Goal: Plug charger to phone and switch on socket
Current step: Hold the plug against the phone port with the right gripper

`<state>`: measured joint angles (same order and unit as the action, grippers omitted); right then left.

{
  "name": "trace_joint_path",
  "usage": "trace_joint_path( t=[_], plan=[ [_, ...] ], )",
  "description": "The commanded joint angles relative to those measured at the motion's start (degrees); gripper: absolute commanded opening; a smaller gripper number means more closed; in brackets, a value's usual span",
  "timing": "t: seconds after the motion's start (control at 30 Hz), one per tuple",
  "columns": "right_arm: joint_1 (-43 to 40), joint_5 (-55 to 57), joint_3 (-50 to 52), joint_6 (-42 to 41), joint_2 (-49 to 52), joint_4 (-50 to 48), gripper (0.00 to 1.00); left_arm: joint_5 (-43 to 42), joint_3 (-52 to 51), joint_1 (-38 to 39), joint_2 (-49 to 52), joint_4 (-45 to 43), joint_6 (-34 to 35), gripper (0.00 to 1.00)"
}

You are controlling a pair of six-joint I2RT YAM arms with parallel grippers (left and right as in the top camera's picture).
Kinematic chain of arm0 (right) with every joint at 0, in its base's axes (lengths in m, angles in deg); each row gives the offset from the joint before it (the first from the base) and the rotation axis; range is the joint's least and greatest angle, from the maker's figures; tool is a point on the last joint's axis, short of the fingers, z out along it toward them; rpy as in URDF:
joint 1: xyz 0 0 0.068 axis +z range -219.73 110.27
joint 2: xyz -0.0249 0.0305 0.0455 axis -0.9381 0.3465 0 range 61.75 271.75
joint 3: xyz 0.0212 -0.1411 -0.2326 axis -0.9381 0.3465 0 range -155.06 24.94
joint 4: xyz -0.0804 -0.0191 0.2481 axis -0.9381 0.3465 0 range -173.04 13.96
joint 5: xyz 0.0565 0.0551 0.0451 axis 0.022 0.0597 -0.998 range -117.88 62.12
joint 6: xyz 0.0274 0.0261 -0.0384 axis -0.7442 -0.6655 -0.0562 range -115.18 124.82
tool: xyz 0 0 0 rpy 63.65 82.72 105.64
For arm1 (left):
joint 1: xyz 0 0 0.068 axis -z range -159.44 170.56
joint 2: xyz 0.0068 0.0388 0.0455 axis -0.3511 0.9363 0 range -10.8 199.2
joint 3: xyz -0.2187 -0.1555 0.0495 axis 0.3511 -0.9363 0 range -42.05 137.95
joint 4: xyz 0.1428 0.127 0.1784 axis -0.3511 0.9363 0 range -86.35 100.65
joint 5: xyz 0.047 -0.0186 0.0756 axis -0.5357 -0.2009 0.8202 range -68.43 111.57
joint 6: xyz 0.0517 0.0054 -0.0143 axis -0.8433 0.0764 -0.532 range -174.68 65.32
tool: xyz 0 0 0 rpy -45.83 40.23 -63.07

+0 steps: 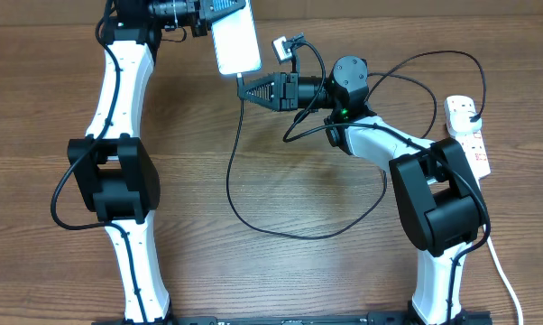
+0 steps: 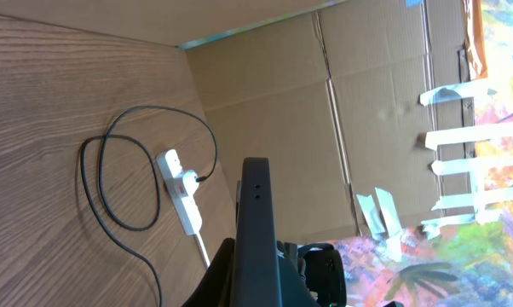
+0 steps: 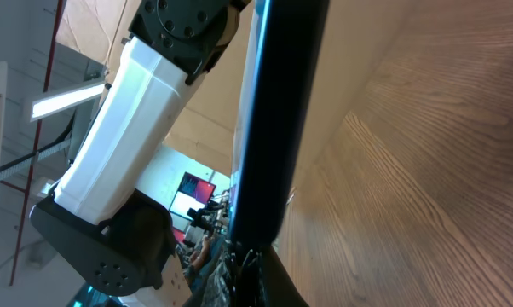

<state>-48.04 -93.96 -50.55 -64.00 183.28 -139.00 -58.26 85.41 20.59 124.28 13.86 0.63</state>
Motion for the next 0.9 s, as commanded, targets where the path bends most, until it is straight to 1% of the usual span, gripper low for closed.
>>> trace_joint_path(
  t=[0.0, 0.6, 0.87],
  plan=[
    [-0.5, 0.9, -0.7, -0.2, -0.4, -0.6, 0.04, -1.2, 1.2, 0.4, -0.6, -0.4, -1.4, 0.04],
    [-0.5, 1.1, -0.7, -0.2, -0.4, -0.6, 0.04, -2.4, 1.2, 0.3, -0.6, -0.4, -1.0, 0.04],
    [-0.6, 1.1, -0.7, -0.2, -0.4, -0.6, 0.04, -1.5, 1.2, -0.6, -0.6, -0.4, -0.2, 0.04]
  ],
)
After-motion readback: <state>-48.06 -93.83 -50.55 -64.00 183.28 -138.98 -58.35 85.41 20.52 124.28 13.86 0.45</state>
